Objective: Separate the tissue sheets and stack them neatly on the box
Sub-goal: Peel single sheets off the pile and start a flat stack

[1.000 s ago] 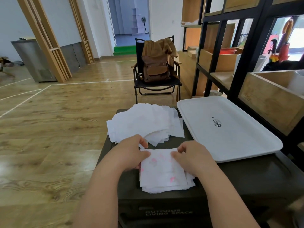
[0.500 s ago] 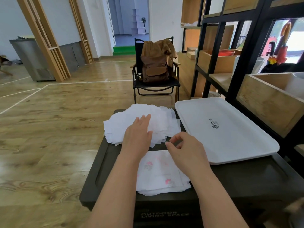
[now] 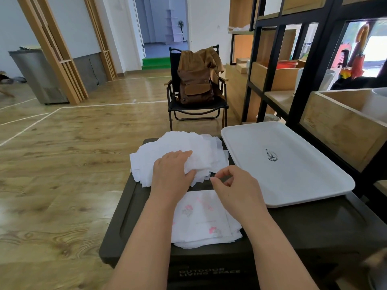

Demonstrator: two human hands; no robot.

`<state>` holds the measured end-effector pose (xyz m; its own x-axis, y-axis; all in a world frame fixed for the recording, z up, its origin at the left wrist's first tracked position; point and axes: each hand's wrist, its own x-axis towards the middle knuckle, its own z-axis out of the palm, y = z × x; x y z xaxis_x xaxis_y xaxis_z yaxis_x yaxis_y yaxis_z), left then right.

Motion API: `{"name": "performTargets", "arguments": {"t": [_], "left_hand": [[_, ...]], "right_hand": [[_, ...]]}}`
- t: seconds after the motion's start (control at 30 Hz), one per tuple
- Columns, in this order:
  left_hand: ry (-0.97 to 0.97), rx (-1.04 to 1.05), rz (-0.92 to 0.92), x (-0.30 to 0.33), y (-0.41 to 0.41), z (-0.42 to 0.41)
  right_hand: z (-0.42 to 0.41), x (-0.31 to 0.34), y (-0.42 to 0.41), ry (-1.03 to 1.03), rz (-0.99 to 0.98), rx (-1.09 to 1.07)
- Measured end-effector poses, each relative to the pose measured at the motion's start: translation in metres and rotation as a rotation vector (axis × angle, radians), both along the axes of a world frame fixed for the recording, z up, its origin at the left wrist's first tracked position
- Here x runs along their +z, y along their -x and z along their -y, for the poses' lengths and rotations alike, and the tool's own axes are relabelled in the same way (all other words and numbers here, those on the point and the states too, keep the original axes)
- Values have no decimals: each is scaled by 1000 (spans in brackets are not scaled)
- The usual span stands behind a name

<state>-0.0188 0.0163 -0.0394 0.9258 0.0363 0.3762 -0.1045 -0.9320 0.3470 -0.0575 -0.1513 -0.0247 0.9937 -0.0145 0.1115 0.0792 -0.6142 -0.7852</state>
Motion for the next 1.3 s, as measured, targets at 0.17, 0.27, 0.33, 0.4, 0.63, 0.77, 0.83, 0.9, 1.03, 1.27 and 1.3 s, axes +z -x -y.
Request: {"name": "performTargets", "arguments": {"t": [0.17, 0.27, 0.33, 0.4, 0.63, 0.77, 0.83, 0.9, 1.03, 1.27, 1.3], "left_hand": [[24, -11, -46, 1, 2, -4], [100, -21, -109, 2, 6, -13], [124, -24, -164, 3, 9, -18], [118, -38, -214, 5, 11, -22], [160, -27, -122, 6, 17, -27], [238, 23, 45, 16, 22, -20], [389, -12, 105, 26, 26, -13], [682, -48, 106, 37, 30, -6], [1439, -196, -180, 55, 41, 2], [1510, -167, -278, 50, 45, -10], [1484, -184, -248, 49, 45, -12]], "right_hand": [[1, 0, -1, -8, -5, -6], [2, 0, -1, -11, -14, -6], [2, 0, -1, -11, -18, -7], [3, -1, -2, -14, -21, -6], [6, -2, -3, -21, -20, 0], [4, -1, -2, -55, 0, 20], [2, 0, -2, -113, 1, 57], [-1, 0, -2, -236, -26, 99], [-7, 3, -2, -571, -152, 104], [-6, 11, -1, -848, -98, 140], [-5, 11, -1, -814, -54, 129]]}}
